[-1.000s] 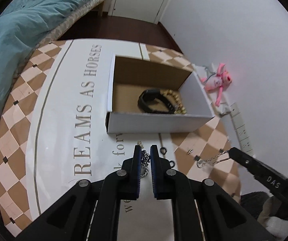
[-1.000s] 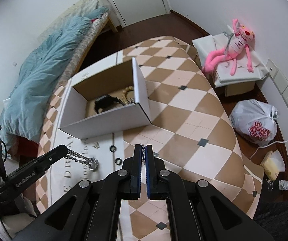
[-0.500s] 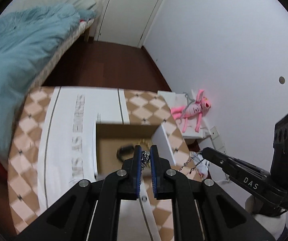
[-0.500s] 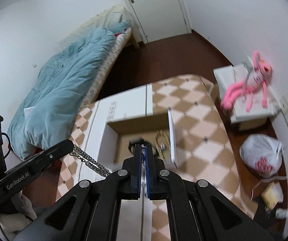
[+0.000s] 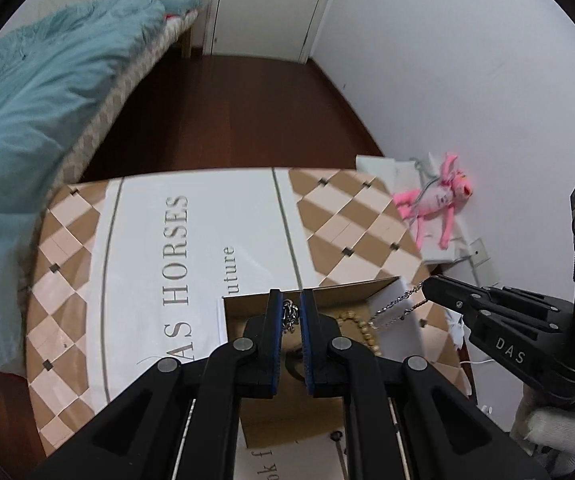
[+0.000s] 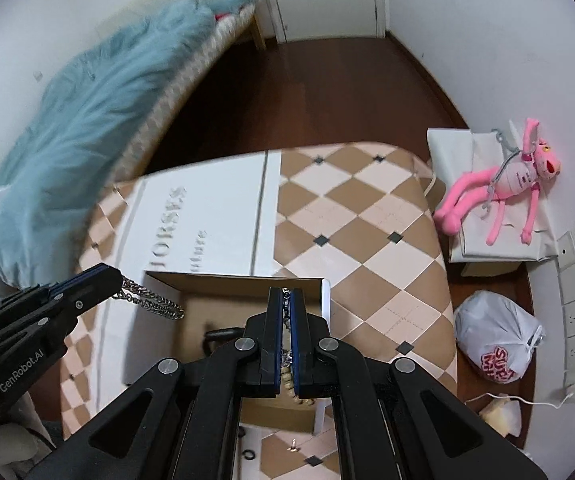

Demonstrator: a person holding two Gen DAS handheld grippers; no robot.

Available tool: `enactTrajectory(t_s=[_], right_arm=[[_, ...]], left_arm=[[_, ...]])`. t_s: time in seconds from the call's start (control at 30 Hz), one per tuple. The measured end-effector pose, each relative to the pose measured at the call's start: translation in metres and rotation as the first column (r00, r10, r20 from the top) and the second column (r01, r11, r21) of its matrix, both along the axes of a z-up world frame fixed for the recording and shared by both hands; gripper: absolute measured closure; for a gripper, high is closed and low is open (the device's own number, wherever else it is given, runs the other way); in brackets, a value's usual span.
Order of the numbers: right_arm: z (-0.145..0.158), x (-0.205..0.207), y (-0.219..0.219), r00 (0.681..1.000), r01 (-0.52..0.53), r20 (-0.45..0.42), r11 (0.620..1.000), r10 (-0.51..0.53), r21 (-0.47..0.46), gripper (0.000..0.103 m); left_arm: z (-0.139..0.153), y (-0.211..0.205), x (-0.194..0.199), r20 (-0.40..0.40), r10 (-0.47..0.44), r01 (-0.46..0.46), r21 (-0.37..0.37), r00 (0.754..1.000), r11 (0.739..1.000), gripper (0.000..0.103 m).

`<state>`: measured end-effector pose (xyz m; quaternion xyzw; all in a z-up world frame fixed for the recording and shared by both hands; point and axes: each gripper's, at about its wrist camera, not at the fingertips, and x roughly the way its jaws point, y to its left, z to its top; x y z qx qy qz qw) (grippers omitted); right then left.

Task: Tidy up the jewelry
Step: 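Carry both chains into the white box and open both tools, then withdraw both tools from the box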

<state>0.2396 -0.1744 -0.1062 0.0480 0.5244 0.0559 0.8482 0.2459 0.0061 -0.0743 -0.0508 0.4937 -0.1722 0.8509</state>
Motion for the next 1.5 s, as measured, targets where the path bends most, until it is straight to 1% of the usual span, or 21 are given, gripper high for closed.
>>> enactTrajectory(t_s=[0.07,0.2,0.3,0.33,0.37,0.4,0.43,0.47,0.5,0.53,0.63,0.67,0.7,0.73,0.77,0.83,0.9,0.97,1.13,1.27,1.5], right_arm=[[-0.009,0.007,0.002,1.0,-0.009,-0.014,1.0,0.008,-0.029,0.1],[-0.023,0.02,0.005,0.999,-0.016,-0.05,0.997,0.012,-0.076,0.099],[-0.029,0.028,0.005,0.996,-0.011,-0.09,0.997,0.004,-0.082,0.098],[-0.03,0.029,0.005,0.995,-0.012,-0.097,0.996,0.003,-0.088,0.098],[-0.031,0.029,0.005,0.995,-0.012,-0.102,0.996,0.003,-0.091,0.095],[-0.031,0.029,0.005,0.995,-0.014,-0.104,0.996,0.004,-0.091,0.091],[-0.03,0.027,0.005,0.995,-0.012,-0.103,0.995,0.002,-0.096,0.078],[-0.029,0.026,0.005,0.995,-0.01,-0.1,0.995,0.0,-0.099,0.062],[-0.028,0.024,0.004,0.995,-0.008,-0.1,0.995,-0.001,-0.096,0.055],[-0.028,0.021,0.002,0.995,-0.006,-0.101,0.997,-0.002,-0.082,0.049],[-0.024,0.012,0.001,0.996,0.002,-0.092,0.997,-0.01,-0.083,0.048],[-0.023,0.01,0.0,0.996,0.005,-0.09,0.997,-0.012,-0.083,0.042],[-0.022,0.007,0.0,0.996,0.009,-0.085,0.996,-0.017,-0.091,0.036],[-0.021,0.002,0.0,0.997,0.011,-0.076,0.995,-0.019,-0.1,0.024],[-0.02,-0.001,0.001,0.997,0.013,-0.07,0.994,-0.02,-0.109,0.016],[-0.021,-0.011,0.002,0.998,0.018,-0.054,0.99,-0.026,-0.142,0.014],[-0.024,-0.017,0.002,0.998,0.025,-0.056,0.989,-0.034,-0.148,0.012],[-0.028,-0.024,0.001,0.997,0.037,-0.058,0.987,-0.046,-0.155,0.004],[-0.037,-0.041,-0.006,0.995,0.067,-0.058,0.984,-0.078,-0.167,0.004],[-0.038,-0.05,-0.009,0.994,0.082,-0.054,0.983,-0.092,-0.165,0.004],[-0.016,-0.071,-0.01,0.995,0.103,0.011,0.977,-0.103,-0.188,0.004]], left_arm=[[-0.01,-0.002,0.006,-0.032,-0.002,0.002,0.013,0.999,1.0,0.097],[-0.017,-0.004,0.014,-0.068,0.052,-0.046,0.089,0.996,0.995,0.094],[-0.02,0.0,0.018,-0.096,0.082,-0.074,0.092,0.992,0.993,0.091],[-0.02,0.002,0.018,-0.096,0.098,-0.088,0.106,0.991,0.99,0.09],[-0.019,0.002,0.018,-0.092,0.107,-0.096,0.118,0.99,0.988,0.088],[-0.018,0.004,0.017,-0.081,0.117,-0.106,0.135,0.99,0.985,0.077],[-0.017,0.005,0.016,-0.069,0.126,-0.114,0.151,0.99,0.982,0.058],[-0.016,0.005,0.016,-0.061,0.134,-0.123,0.161,0.989,0.979,0.045],[-0.014,0.008,0.014,-0.046,0.15,-0.14,0.172,0.988,0.975,0.029],[-0.012,0.011,0.011,-0.026,0.162,-0.155,0.176,0.986,0.972,0.028],[-0.009,0.016,0.005,-0.006,0.178,-0.174,0.181,0.984,0.968,0.028],[-0.009,0.017,0.002,0.0,0.183,-0.18,0.182,0.983,0.967,0.027],[-0.009,0.018,-0.001,0.008,0.189,-0.187,0.187,0.982,0.964,0.02],[-0.009,0.018,-0.004,0.014,0.192,-0.191,0.19,0.981,0.963,0.008],[-0.01,0.019,-0.007,0.016,0.19,-0.19,0.187,0.982,0.964,0.004],[-0.013,0.018,-0.015,0.025,0.192,-0.193,0.203,0.981,0.96,0.003],[-0.016,0.016,-0.02,0.026,0.189,-0.191,0.215,0.982,0.958,0.002],[-0.018,0.016,-0.026,0.023,0.191,-0.191,0.213,0.981,0.958,0.002],[-0.023,0.012,-0.04,0.022,0.18,-0.181,0.221,0.983,0.958,0.002],[-0.02,0.007,-0.048,0.031,0.177,-0.18,0.224,0.984,0.958,0.002],[0.003,0.005,-0.068,0.083,0.183,-0.197,0.218,0.98,0.956,0.002]])
